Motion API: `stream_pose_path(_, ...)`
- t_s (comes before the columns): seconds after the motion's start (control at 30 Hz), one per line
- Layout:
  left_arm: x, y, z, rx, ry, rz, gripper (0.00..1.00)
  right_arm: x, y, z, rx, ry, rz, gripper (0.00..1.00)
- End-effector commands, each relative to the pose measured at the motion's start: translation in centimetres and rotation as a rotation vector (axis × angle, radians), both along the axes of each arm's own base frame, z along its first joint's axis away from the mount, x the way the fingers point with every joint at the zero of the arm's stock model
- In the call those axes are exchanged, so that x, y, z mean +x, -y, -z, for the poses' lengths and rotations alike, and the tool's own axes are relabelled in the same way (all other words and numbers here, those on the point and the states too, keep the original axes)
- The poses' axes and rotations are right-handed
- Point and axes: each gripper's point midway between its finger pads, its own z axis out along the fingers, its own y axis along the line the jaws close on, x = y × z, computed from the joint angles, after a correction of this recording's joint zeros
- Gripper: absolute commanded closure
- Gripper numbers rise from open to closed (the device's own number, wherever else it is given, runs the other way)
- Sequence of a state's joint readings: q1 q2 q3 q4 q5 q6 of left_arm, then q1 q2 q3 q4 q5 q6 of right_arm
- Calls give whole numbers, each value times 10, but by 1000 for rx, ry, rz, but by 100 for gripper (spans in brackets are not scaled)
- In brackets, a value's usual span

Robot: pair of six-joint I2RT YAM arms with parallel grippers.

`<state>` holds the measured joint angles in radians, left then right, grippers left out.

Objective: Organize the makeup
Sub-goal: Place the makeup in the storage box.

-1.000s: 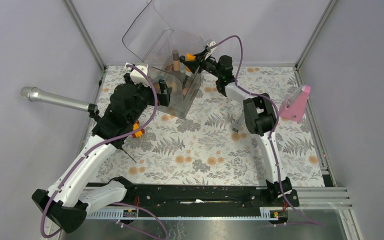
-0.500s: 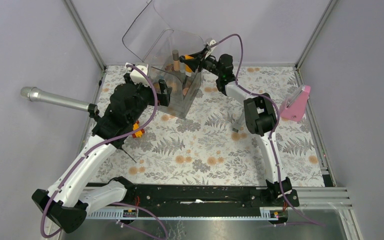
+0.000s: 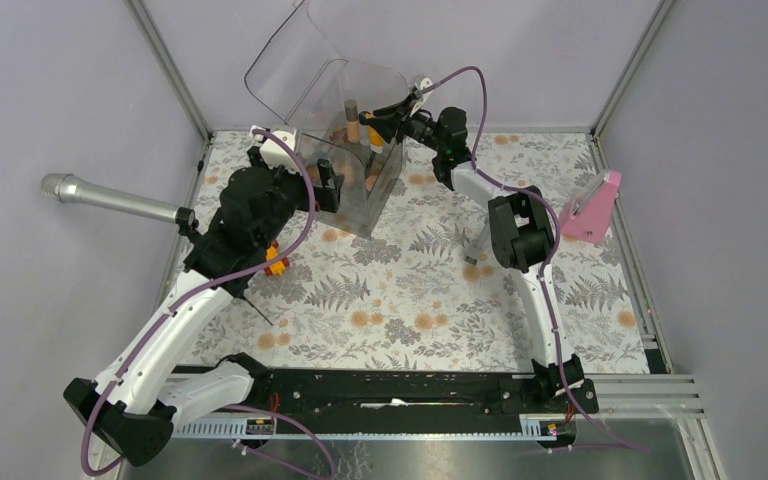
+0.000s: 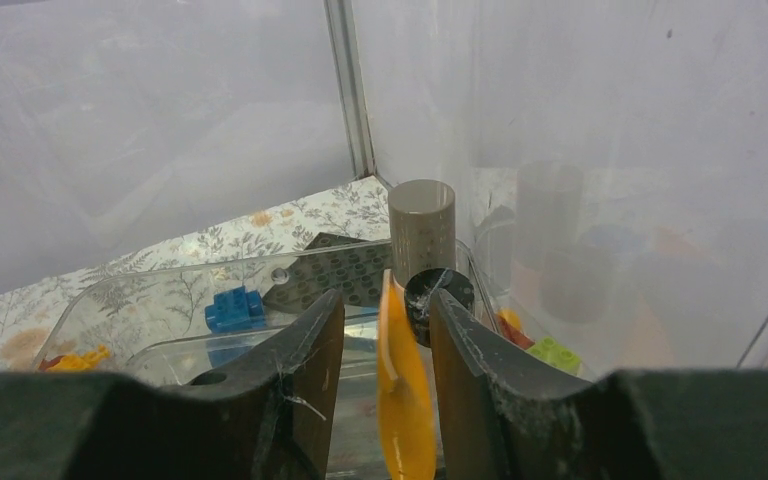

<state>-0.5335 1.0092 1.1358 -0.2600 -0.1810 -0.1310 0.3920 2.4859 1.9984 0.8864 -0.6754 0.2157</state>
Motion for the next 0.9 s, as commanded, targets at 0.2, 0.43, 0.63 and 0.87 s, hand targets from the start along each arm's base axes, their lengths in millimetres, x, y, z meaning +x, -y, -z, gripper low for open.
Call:
stream_pose_path(0.2,1,-2,-21,-30,68,-4,1,-15,7,-86,66,173,-11,51)
stream_pose_path(0.43,2,-2,-20,-28,68,-5,1,-11,7,-81,52,165,4,51)
stream_pose_path(0.63,2,-1,-20,-28,66,-3,1,-4,9,-75,44,149,39,56)
stream_pose_path(0.87,1,-2,-21,-29,68,-5,1,-1,11,-74,45,146,49,56)
